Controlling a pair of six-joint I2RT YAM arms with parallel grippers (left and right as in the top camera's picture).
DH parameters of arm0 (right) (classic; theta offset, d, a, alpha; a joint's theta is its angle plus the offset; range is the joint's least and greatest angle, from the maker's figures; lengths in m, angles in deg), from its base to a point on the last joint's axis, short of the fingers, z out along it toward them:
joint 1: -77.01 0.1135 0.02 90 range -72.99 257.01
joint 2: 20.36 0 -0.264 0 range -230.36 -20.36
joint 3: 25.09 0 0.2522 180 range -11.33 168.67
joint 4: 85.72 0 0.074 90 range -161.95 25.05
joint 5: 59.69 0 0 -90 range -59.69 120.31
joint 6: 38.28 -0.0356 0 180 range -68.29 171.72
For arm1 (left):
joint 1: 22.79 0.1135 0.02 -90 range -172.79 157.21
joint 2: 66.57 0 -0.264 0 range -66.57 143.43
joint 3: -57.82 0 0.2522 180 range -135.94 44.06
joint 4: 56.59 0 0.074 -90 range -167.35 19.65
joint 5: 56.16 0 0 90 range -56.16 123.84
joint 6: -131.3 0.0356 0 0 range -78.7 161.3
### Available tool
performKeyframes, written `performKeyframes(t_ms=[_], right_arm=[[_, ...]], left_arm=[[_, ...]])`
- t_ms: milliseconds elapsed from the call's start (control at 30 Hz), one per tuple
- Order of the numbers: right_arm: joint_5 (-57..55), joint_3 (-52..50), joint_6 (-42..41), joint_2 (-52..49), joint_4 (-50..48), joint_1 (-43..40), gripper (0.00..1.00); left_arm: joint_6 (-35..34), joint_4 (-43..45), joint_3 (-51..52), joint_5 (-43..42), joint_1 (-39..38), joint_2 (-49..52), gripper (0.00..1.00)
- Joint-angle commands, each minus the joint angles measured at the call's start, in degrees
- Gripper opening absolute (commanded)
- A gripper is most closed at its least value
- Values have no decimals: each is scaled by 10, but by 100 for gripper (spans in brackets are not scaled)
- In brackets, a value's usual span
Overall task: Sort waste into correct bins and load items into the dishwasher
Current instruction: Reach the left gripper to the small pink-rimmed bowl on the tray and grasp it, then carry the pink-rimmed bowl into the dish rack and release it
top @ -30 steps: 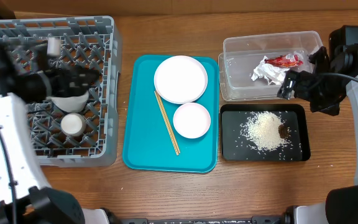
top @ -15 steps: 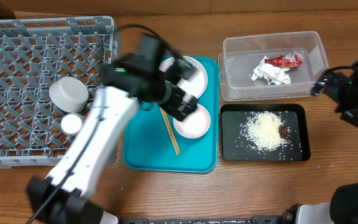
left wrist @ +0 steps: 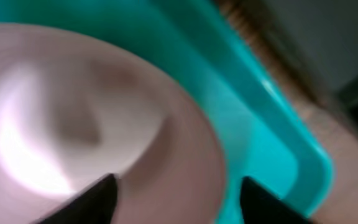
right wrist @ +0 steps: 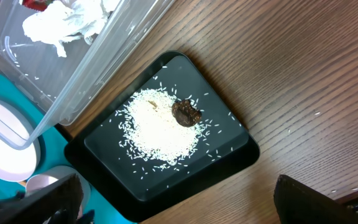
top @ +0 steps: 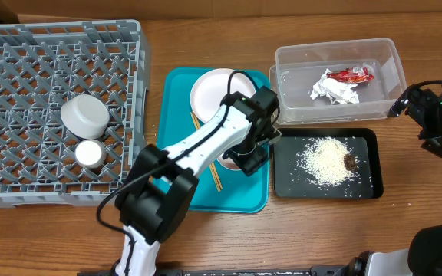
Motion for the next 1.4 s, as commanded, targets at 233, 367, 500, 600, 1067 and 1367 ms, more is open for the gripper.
performKeyframes(t_ms=[233,367,500,600,1067,1367], right_arm=[[3,5,-2,6,-3,0,100],[3,5,-1,6,-2,0,100],[3,5,0,6,-2,0,100],[3,5,0,6,-2,0,100],[3,5,0,6,-3,0,100],[3,5,1,6,-3,0,100]], left_arm=[[-28,0,-6,23,1,30,4],[-57,-18,-31,27,4,18,4],[-68,-30,-84,27,19,-27,4],[-79,-31,-111,27,50,-82,4],[63,-13,-119,-392,476,-190,4],[89,100,-119,-595,600,-77,4]])
